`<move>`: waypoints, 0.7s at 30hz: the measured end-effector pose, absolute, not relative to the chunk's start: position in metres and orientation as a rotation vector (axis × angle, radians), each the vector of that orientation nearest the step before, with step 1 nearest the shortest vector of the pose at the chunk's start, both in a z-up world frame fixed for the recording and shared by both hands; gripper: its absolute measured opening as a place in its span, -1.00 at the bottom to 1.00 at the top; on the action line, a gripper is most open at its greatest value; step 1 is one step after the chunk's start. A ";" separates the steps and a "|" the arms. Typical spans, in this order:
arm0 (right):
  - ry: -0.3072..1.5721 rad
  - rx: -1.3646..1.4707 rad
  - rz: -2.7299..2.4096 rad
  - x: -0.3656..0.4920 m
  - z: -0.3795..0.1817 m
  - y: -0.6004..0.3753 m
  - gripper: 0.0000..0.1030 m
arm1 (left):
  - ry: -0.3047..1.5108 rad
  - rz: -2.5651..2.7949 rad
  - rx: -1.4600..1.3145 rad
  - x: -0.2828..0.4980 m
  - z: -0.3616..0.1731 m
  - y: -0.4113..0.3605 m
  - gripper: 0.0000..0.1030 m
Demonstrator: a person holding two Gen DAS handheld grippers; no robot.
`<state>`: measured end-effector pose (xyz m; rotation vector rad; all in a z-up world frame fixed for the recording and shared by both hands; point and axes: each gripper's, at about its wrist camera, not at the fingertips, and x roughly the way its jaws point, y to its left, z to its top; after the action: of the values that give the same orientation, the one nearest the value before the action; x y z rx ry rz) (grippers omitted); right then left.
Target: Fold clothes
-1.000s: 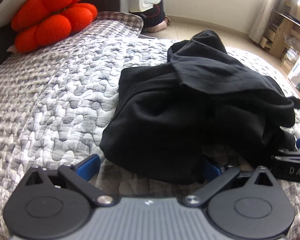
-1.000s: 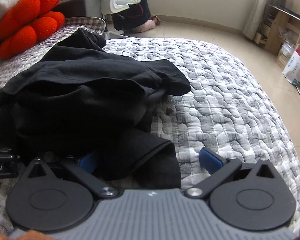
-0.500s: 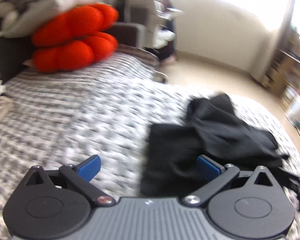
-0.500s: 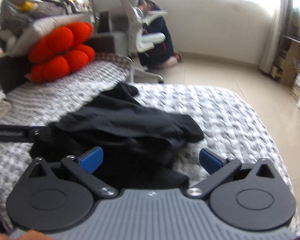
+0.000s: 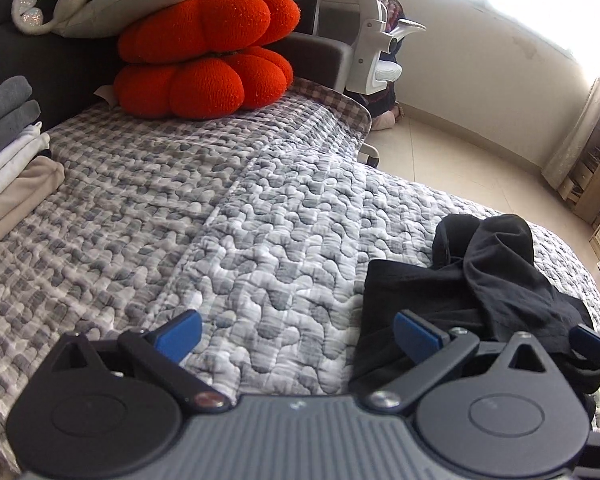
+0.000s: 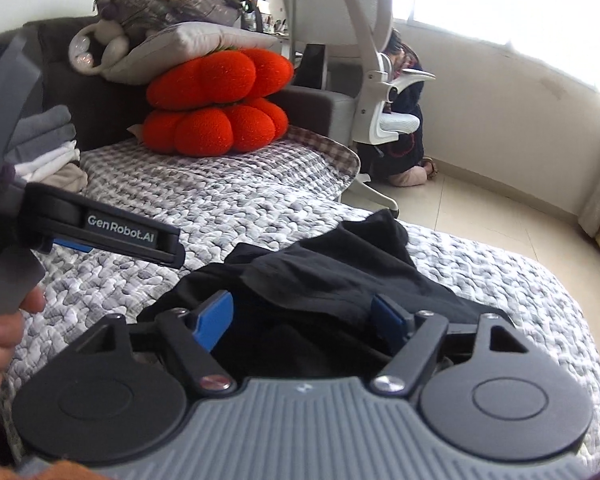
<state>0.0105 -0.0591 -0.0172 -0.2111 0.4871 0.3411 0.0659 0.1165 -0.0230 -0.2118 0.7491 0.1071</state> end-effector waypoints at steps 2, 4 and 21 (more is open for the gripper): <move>0.474 -0.238 0.343 0.013 -0.020 -0.052 0.47 | 0.755 0.106 -0.217 0.067 -0.024 0.118 0.98; 0.471 -0.254 0.339 0.018 -0.024 -0.044 0.38 | 0.761 0.105 -0.221 0.068 -0.025 0.119 0.97; 0.393 -0.012 0.083 0.022 -0.009 -0.117 -0.91 | 0.814 0.108 -0.149 0.076 -0.043 0.104 0.89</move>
<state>0.0222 -0.1172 -0.0090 -0.0116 0.3932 0.0830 0.0756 0.1042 -0.0429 -0.1486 0.8138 0.1079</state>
